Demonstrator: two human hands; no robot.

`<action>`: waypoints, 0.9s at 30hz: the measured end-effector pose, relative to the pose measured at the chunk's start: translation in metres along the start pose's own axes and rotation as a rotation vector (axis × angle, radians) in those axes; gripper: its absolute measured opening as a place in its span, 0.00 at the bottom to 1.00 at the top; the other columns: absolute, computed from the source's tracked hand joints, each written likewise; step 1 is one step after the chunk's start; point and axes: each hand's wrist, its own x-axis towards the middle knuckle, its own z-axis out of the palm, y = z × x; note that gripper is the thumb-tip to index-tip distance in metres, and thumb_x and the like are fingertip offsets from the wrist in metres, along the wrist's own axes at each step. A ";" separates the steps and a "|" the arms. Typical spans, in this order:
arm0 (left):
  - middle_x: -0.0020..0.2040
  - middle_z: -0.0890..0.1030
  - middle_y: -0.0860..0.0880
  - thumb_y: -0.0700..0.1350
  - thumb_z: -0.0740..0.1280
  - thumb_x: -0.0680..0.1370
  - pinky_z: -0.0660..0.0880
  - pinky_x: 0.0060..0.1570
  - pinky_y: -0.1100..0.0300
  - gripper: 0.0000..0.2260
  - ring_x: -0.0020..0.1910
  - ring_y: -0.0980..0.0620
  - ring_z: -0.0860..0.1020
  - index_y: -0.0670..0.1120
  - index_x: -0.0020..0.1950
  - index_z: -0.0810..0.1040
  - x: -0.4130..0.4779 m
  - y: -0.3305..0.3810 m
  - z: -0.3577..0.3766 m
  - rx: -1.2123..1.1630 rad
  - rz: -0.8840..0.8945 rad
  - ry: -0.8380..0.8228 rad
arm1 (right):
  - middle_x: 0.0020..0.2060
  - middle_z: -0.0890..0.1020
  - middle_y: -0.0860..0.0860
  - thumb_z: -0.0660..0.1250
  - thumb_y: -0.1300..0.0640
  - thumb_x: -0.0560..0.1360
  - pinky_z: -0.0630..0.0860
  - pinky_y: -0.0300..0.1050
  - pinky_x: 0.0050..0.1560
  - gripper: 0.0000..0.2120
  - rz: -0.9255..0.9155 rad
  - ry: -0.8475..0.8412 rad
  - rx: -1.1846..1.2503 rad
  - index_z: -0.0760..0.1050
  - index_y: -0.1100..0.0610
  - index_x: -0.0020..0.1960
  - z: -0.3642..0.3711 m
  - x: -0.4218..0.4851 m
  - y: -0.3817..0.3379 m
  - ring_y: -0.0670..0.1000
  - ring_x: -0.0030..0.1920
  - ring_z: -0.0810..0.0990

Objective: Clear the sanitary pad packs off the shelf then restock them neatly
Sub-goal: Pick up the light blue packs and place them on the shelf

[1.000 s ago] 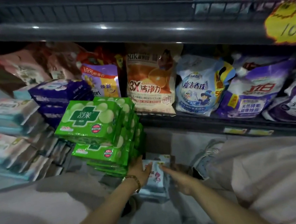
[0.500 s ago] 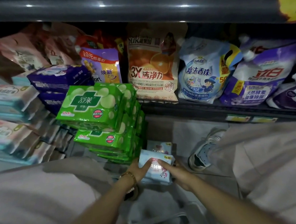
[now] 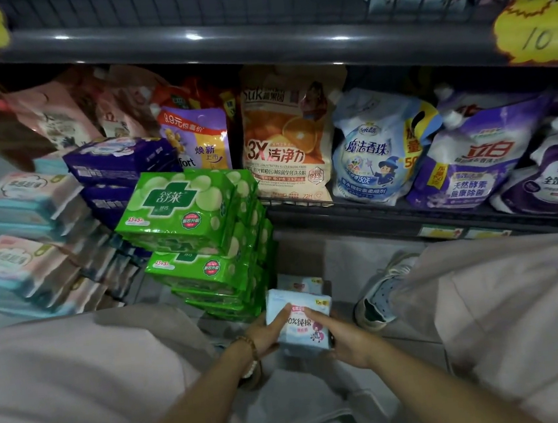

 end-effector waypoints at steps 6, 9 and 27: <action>0.45 0.85 0.49 0.61 0.69 0.72 0.79 0.40 0.60 0.22 0.42 0.54 0.83 0.46 0.55 0.79 -0.011 0.028 0.008 0.086 0.160 -0.004 | 0.50 0.85 0.54 0.70 0.46 0.72 0.78 0.48 0.47 0.26 -0.087 0.055 -0.045 0.72 0.55 0.66 -0.001 -0.029 -0.019 0.52 0.50 0.83; 0.50 0.84 0.48 0.65 0.69 0.68 0.79 0.51 0.56 0.27 0.49 0.51 0.82 0.48 0.58 0.77 -0.022 0.056 0.018 0.141 0.280 0.004 | 0.52 0.84 0.53 0.70 0.46 0.70 0.80 0.49 0.49 0.27 -0.240 0.114 -0.024 0.70 0.52 0.66 0.003 -0.047 -0.036 0.53 0.52 0.83; 0.59 0.63 0.57 0.73 0.63 0.58 0.71 0.47 0.78 0.41 0.57 0.76 0.61 0.59 0.69 0.64 -0.180 0.302 0.077 0.225 1.252 0.143 | 0.49 0.85 0.43 0.71 0.46 0.60 0.78 0.32 0.39 0.30 -1.155 0.333 -0.144 0.73 0.48 0.61 0.035 -0.260 -0.228 0.40 0.47 0.83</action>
